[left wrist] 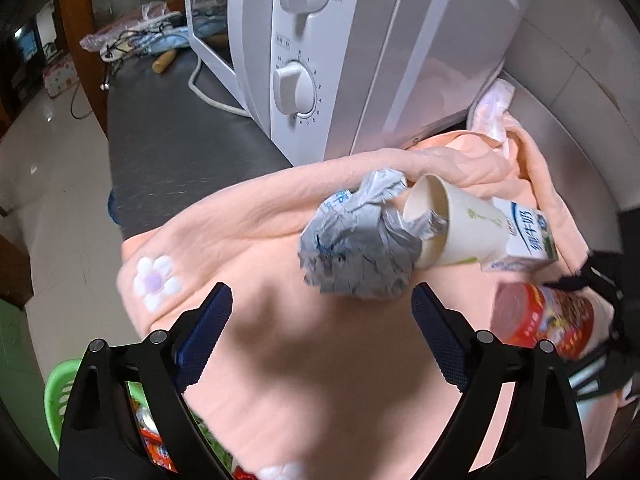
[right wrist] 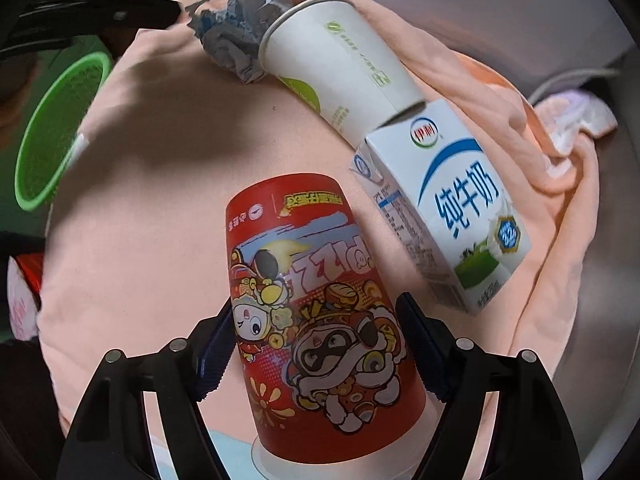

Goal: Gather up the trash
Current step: 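Grasp the red printed paper cup with the right tool while the left tool grasps the crumpled foil, then carry the foil with the left tool and red cup with the right tool to the basket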

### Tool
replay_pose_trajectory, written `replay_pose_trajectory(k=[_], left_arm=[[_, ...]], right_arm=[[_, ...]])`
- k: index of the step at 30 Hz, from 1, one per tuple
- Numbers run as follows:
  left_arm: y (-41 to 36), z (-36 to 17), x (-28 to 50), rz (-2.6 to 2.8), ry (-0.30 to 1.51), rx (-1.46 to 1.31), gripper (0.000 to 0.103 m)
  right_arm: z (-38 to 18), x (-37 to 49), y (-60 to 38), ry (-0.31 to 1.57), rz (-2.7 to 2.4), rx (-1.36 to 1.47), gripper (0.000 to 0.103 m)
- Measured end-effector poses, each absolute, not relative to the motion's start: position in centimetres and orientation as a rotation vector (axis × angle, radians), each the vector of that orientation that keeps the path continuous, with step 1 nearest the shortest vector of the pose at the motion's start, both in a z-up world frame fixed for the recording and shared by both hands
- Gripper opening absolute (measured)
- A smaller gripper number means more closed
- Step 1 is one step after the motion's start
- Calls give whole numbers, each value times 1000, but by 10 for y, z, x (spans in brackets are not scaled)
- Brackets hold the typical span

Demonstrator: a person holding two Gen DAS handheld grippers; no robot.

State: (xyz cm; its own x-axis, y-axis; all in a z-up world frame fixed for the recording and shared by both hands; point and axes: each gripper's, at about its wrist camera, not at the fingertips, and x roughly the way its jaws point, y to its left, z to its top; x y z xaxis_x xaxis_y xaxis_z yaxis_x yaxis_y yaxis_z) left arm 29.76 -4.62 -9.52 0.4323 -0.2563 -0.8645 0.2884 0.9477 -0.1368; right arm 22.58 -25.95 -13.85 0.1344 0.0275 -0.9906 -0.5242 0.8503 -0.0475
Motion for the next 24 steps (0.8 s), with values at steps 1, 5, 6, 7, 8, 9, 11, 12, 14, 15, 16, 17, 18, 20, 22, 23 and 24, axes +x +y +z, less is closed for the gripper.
replay_pose_trajectory(k=[1,5,6,7,8,9,11,12,14,15,16,17,18,20,22,23,24], left_arm=[[-48,-98,302,-339,1078,31,90],[-56,-109,315,-347,1114,14,90],[-58,-111,317,-344,1120,16,90],[-61,-113,319,-344,1125,21,90],[-64,-116,322,-344,1131,29,90],[-67,-119,324,-340,1139,38,89],[-71,-125,326,-351,1150,35,77],[-72,-127,326,-364,1161,30,72],[-73,-131,326,-381,1174,21,53],[-74,-132,325,-388,1174,15,51],[-73,-132,323,-393,1169,11,45],[-73,-131,322,-399,1164,9,41],[-73,-130,321,-401,1161,11,39],[-72,-126,316,-403,1147,19,35],[-69,-122,312,-405,1135,13,33],[-67,-119,310,-408,1131,8,32],[-64,-116,306,-409,1123,4,32]], right_arm=[[-137,225,-263,1390,420,-408,72],[-131,217,-282,1386,431,-306,71],[-130,215,-286,1384,431,-285,71],[-128,212,-287,1381,431,-274,71],[-126,210,-289,1378,433,-259,71],[-125,207,-291,1376,435,-242,71],[-117,199,-289,1368,439,-218,71],[-114,197,-288,1364,442,-206,71],[-113,193,-289,1356,448,-180,71],[-112,190,-290,1351,452,-167,71],[-111,189,-290,1347,455,-157,71],[-110,187,-290,1342,461,-143,71],[-110,187,-290,1337,468,-130,71],[-107,185,-287,1328,480,-113,71],[-104,182,-284,1319,493,-92,71],[-102,179,-282,1312,502,-81,71],[-100,177,-280,1304,508,-76,71]])
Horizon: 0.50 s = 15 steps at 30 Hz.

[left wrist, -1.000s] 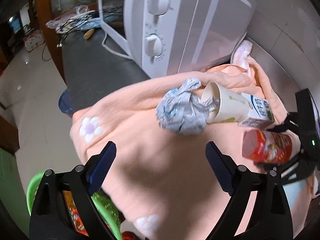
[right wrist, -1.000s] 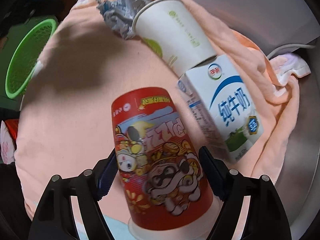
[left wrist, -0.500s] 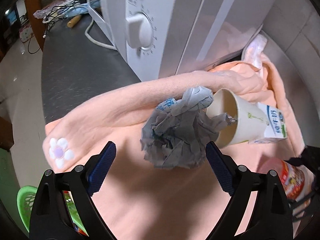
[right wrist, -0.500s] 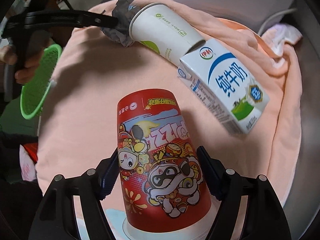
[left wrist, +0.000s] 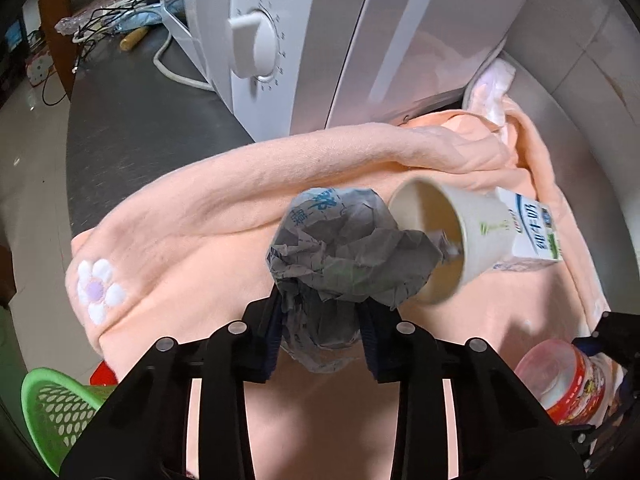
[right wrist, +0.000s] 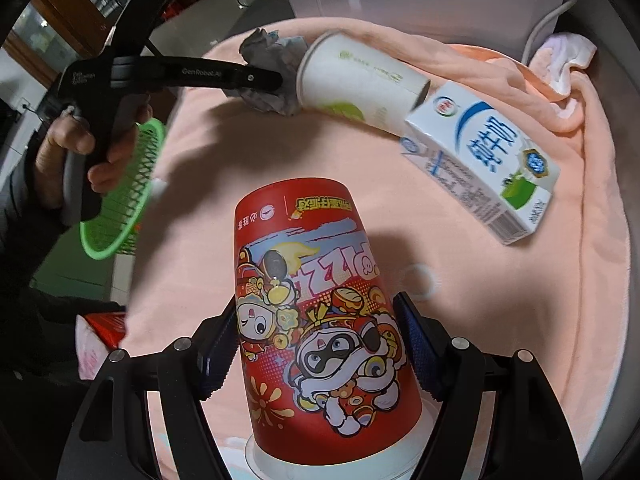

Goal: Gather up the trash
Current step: 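Carry the foil with the left tool and red cup with the right tool to the basket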

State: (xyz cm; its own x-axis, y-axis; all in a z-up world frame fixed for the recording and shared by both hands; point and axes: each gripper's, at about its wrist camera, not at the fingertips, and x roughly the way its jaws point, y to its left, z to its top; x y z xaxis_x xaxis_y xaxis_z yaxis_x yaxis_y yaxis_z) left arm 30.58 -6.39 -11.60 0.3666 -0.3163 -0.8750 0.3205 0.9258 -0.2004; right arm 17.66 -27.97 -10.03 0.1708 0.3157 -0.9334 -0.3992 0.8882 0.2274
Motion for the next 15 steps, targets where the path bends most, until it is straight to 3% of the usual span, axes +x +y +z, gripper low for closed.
replay_pose_trajectory(k=[15], left_arm=[[21,-81,235,-352,1066,-107,31]], right_arm=[[-80,161,-241,1231,610,21,71]])
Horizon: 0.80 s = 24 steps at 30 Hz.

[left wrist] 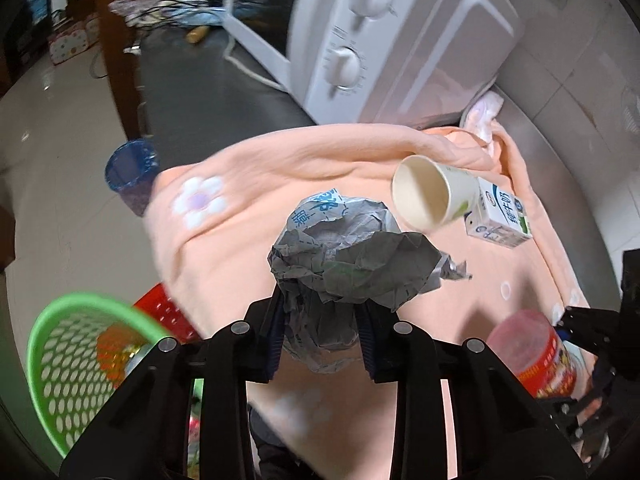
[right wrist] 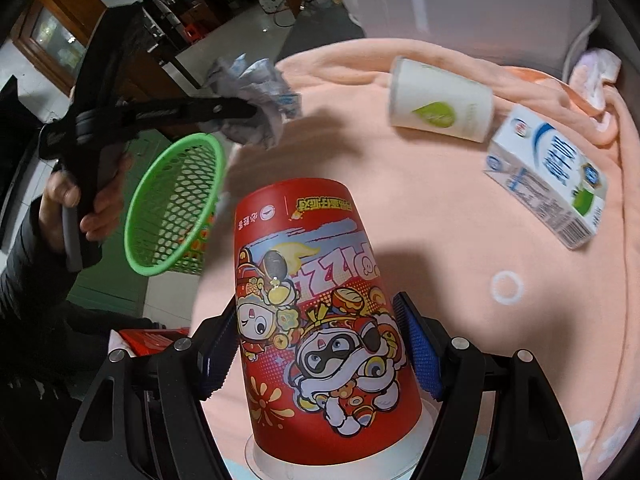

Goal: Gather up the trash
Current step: 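Carry the foil with the left tool and red cup with the right tool to the basket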

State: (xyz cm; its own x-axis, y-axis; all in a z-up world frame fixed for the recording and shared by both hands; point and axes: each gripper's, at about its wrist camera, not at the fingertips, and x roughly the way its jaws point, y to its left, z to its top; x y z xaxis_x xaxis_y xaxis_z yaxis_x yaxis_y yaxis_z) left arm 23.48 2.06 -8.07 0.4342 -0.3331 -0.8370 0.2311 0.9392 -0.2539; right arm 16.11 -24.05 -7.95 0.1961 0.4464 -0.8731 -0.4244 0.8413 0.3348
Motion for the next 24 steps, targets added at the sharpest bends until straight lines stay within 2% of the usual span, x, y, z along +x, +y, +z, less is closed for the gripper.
replay_pose_trajectory(k=[11,18,24], left_arm=[[129,-66,170,-159,1031,-121,31],[179,-91,145,-33,1094,-139,32],[204,-117,128,68,1153,-130,39]], right_arm=[[-68,162,-173,1184,742,32,71],[-78,153,-105,1171,799,15,71],[-81,154,-74,1162,823,17,71]])
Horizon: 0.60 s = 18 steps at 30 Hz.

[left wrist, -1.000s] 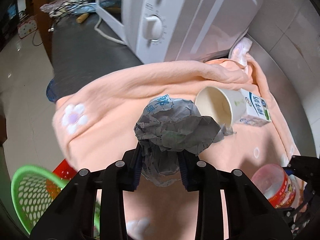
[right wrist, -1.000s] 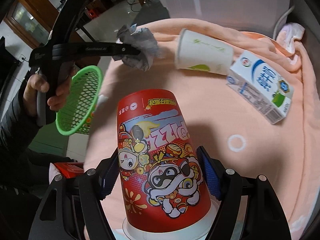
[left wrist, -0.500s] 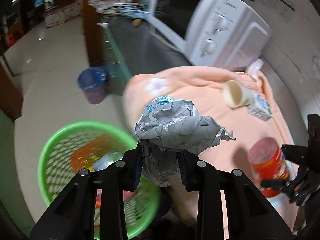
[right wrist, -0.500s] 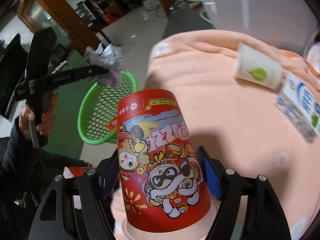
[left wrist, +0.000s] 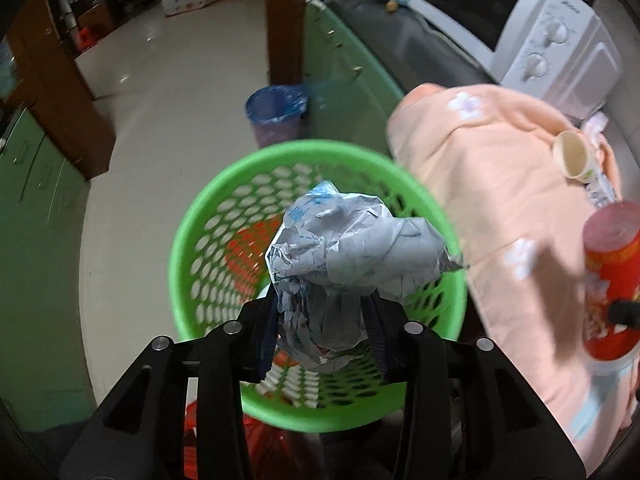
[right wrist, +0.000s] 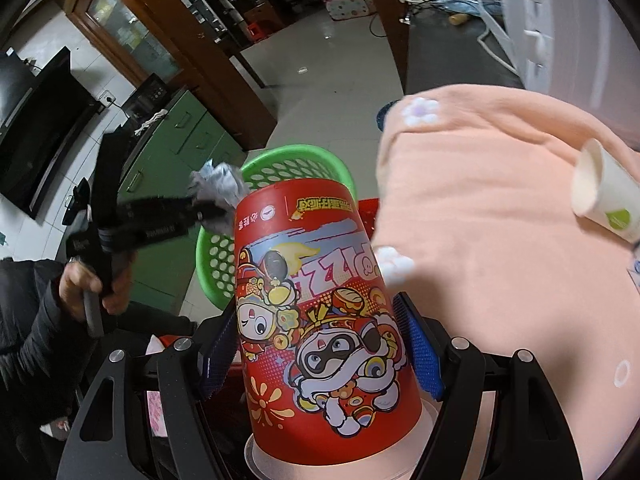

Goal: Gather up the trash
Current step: 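Carry the foil with the left tool and red cup with the right tool to the basket, then release the foil into the basket with the left tool while the right tool drops the red cup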

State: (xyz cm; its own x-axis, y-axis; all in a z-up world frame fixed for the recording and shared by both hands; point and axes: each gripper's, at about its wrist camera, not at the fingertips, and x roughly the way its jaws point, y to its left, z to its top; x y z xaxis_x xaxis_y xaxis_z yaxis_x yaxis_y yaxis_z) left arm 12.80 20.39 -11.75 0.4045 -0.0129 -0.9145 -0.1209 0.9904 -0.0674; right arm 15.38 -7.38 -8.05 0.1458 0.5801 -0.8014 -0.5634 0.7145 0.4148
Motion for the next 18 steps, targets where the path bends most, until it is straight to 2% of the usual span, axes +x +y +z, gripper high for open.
replay_pose_trajectory(k=[1,2,3,7,18], left_arm=[[208,-121,126,74,1162,-137,41],[210,-123,123,84,1167,-137,52],[212,-124,121,101,1168,-134,56],[225,-128,110,131,1170,-148,65],[239,-122,95,177,1148,-186,68]], right_arm=[[-81,156,-68,1162,827,20,71],[-82,158,-62,1163,832,21,71],[-84,160,-57,1163,834,23,71],[-84,166,-35,1162,846,40,71],[-93,179,12,1143,855,86,72]])
